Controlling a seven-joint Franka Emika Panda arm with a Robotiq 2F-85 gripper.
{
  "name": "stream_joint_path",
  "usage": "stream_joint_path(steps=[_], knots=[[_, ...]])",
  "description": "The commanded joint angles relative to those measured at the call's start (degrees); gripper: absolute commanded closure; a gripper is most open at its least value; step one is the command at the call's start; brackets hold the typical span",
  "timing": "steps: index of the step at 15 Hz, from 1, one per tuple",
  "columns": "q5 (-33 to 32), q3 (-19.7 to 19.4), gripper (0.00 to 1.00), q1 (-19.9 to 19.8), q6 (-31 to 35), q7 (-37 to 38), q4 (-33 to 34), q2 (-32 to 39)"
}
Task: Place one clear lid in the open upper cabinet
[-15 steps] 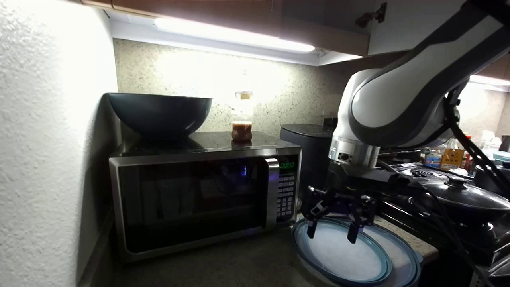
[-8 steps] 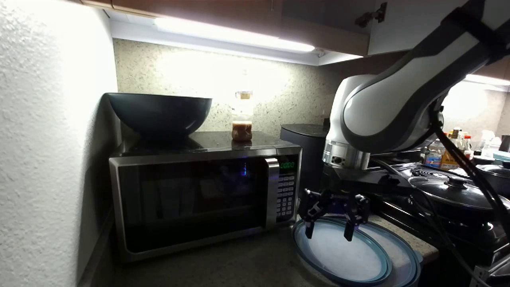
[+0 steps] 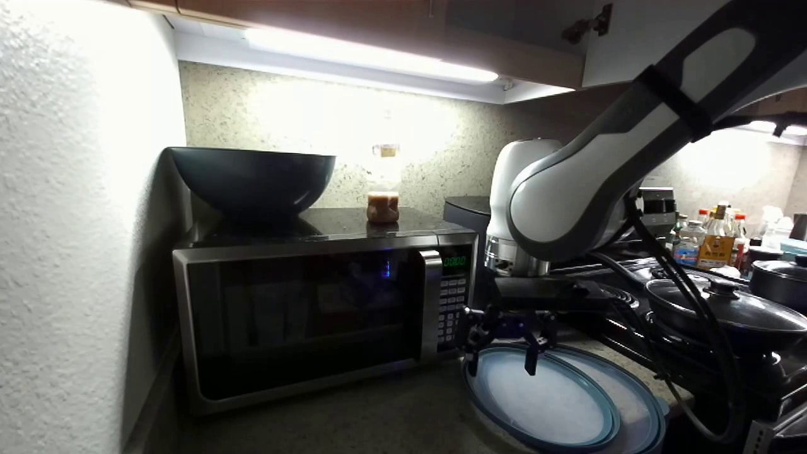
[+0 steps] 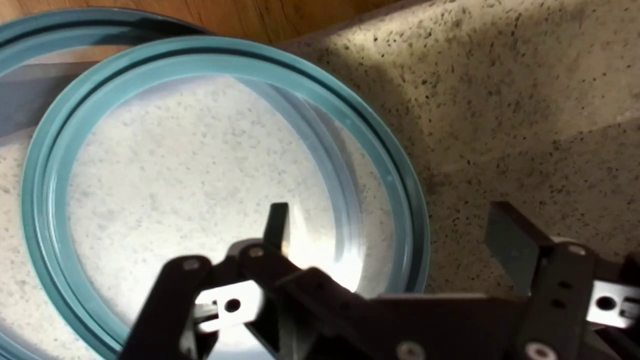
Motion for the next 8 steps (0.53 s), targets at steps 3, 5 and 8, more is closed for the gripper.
stream_joint_path(steps=[3,5,8], knots=[[-3.31,-1.19,0.0,2.06,0.03,2.67,0.9,0.43],[-5.41,-1.33,0.0,2.87,-0.45,4.1,2.23,1.5],[-7.99,-1.55,0.0,3.98,-1.11,6.31,3.99,3.6]])
